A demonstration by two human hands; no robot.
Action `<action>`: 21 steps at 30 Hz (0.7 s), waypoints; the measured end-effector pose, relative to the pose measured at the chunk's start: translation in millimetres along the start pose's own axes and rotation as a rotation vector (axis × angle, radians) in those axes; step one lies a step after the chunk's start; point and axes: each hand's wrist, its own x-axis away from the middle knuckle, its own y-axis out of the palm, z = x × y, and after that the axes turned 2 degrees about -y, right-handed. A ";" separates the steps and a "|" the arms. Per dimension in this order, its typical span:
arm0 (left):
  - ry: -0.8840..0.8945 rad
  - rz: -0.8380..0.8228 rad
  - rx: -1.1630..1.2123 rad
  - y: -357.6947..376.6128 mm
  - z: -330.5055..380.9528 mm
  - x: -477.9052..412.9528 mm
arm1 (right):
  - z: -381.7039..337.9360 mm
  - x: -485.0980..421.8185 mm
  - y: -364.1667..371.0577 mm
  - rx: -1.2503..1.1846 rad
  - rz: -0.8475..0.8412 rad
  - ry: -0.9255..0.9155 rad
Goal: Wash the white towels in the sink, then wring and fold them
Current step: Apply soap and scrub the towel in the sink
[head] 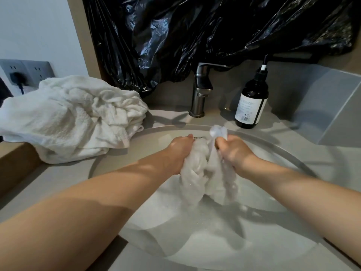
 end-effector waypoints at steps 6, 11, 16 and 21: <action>0.010 -0.057 -0.036 6.1 -0.9 0.7 | -5.7 -0.5 7.9 -0.046 -0.050 -0.079; 0.187 -0.047 -0.938 -14.0 5.8 -15.9 | -4.2 -5.1 -12.7 0.078 -0.239 0.096; 0.367 0.077 -1.560 -42.6 1.5 -36.3 | -1.3 4.5 -31.6 0.863 -0.419 0.125; 0.519 -0.101 -1.663 -25.5 -10.1 -40.2 | -5.5 8.7 5.8 0.869 -0.334 -0.250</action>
